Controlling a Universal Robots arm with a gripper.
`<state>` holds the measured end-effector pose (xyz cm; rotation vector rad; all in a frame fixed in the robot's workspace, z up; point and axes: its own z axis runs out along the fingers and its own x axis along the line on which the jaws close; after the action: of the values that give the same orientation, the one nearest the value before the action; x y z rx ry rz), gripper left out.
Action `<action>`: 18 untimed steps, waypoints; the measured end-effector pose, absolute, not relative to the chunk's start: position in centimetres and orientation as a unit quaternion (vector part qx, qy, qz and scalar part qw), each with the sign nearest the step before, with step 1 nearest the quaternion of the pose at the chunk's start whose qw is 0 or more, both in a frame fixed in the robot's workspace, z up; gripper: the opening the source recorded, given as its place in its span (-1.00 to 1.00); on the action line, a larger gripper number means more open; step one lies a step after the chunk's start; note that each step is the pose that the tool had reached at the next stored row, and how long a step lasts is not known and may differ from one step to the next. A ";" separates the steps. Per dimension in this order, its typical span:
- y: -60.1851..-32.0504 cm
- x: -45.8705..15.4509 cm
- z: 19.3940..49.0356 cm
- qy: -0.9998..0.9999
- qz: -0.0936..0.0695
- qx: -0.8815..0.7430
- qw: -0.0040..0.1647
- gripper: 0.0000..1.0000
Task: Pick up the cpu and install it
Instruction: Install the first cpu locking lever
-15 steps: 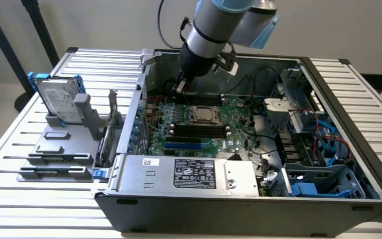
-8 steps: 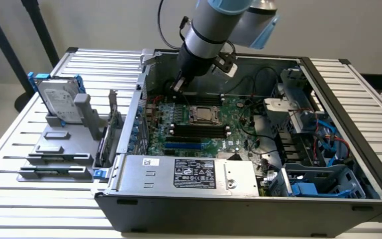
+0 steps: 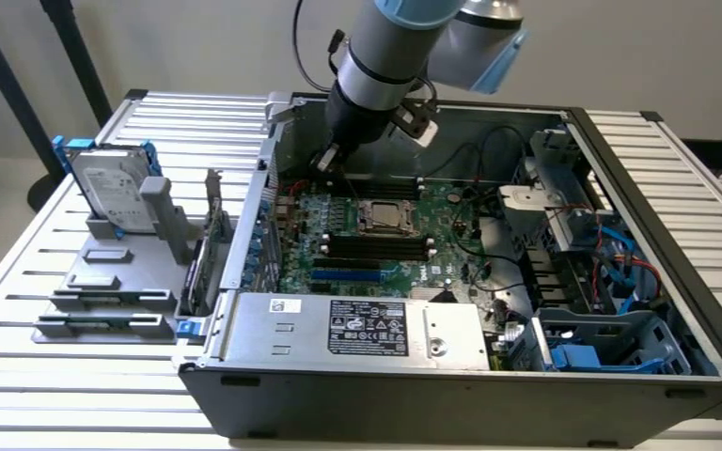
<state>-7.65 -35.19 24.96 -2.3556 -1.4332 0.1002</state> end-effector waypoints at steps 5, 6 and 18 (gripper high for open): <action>-35.2 -7.8 24.9 -0.487 0.029 -0.851 0.193 -0.79; -35.2 -7.8 24.9 -0.484 0.028 -0.853 0.194 -0.79; -35.1 -8.5 24.2 -0.450 0.018 -0.870 0.199 -0.79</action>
<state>-8.51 -35.10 24.20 -2.4344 -1.2582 0.0504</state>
